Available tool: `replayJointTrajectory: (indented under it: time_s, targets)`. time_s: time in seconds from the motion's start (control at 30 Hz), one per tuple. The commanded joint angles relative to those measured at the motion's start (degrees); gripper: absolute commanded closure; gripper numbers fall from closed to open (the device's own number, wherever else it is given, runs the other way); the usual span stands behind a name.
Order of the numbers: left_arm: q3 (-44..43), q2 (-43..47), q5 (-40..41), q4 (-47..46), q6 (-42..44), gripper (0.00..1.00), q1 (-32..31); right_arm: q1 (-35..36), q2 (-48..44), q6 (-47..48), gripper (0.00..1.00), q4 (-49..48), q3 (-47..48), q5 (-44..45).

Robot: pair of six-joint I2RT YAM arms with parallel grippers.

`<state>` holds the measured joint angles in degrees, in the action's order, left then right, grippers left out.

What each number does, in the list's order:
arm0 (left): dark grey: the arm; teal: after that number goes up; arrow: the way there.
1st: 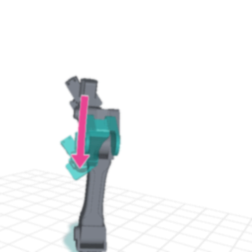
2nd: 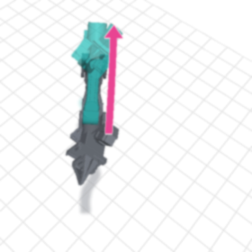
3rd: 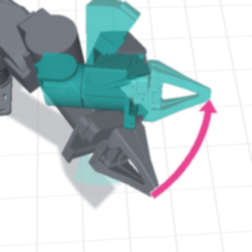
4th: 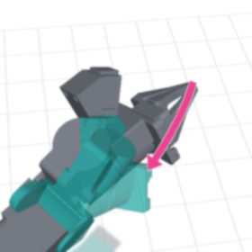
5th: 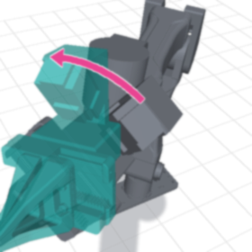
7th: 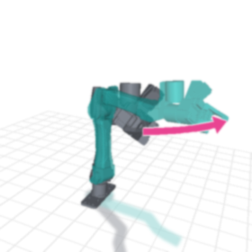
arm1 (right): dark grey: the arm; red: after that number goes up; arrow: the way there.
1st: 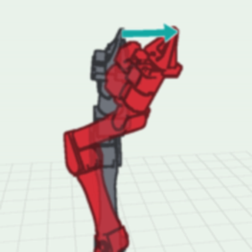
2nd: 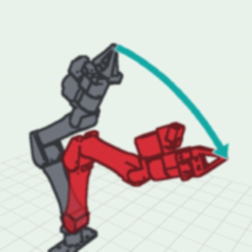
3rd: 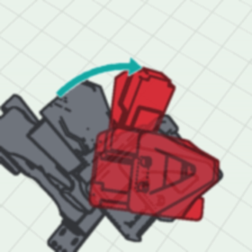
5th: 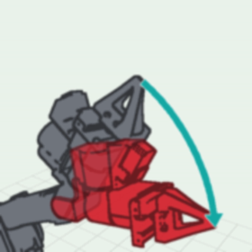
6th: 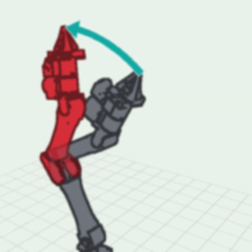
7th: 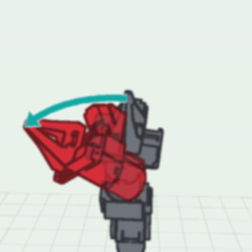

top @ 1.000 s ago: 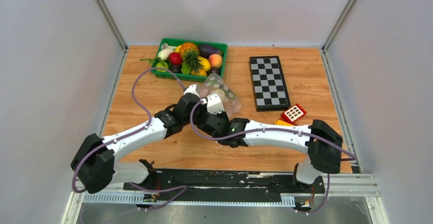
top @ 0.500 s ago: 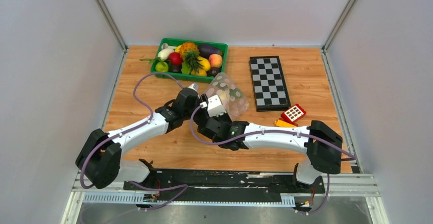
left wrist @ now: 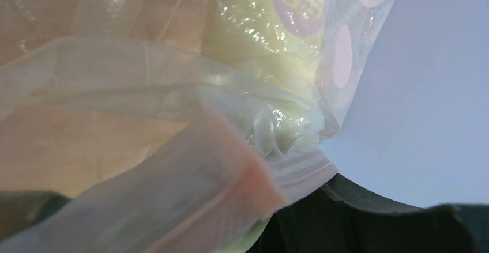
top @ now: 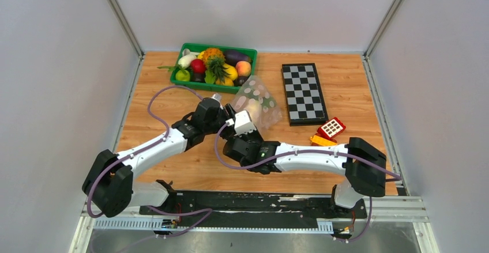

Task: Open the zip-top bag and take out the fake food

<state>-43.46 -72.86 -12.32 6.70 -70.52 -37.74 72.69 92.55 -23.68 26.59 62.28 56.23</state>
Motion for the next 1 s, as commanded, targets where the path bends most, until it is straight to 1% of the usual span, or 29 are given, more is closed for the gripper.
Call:
replayJointTrajectory:
  time_s: [0.0, 0.17, 0.33, 0.4, 0.47, 0.5, 0.53, 0.63, 0.73, 0.83, 0.9, 0.97]
  targets:
    - [-1.0, 2.5, -3.4, -9.5, -6.5, 1.0, 0.5, 0.3, -0.3, 0.6, 0.98, -0.9, -1.0, 1.0]
    - [0.3, 4.0, 0.4, -11.0, -10.8, 1.0, 0.6, 0.8, 0.6, -0.1, 0.99, -0.1, 0.1, 0.5]
    - [1.1, 2.9, -0.9, -14.6, -13.7, 1.0, 0.6, 1.0, 0.5, 0.0, 0.99, -0.2, 0.0, 2.2]
    - [-0.7, 2.4, 0.9, -13.2, -10.6, 1.0, 0.6, 1.0, 0.2, 0.4, 0.99, 0.1, 0.9, 0.7]
    - [-4.1, 1.8, 5.0, -5.0, -4.2, 1.0, 0.6, 1.0, -1.5, 1.2, 0.99, -1.3, 1.0, -2.1]
    - [-4.9, 1.7, 6.4, -0.7, -2.7, 1.0, 0.6, 1.0, -2.4, 1.6, 0.99, -2.6, 0.5, -3.1]
    - [-4.6, 1.8, 7.3, -0.8, -2.4, 1.0, 0.6, 1.0, -3.3, 1.6, 0.98, -3.7, 0.0, -3.8]
    - [-2.1, 2.5, 9.0, -5.0, -2.6, 1.0, 0.6, 1.1, -5.0, 2.1, 0.98, -6.6, -1.5, -6.7]
    - [-3.3, 1.2, 10.5, -2.7, 0.5, 1.0, 0.6, 1.0, -5.6, 2.2, 0.98, -8.0, -1.7, -10.0]
    - [-3.1, 0.5, 10.0, -2.9, 1.1, 1.0, 0.5, 0.9, -5.8, 2.3, 0.97, -9.1, -2.6, -9.8]
    - [-2.3, 0.8, 8.9, -4.3, 0.5, 1.0, 0.6, 0.7, -5.6, 1.9, 0.93, -8.4, -2.9, -8.1]
    - [-1.9, 1.3, 8.2, -4.5, 0.1, 1.0, 0.6, 0.4, -6.0, 1.2, 0.85, -6.0, -2.5, -7.1]
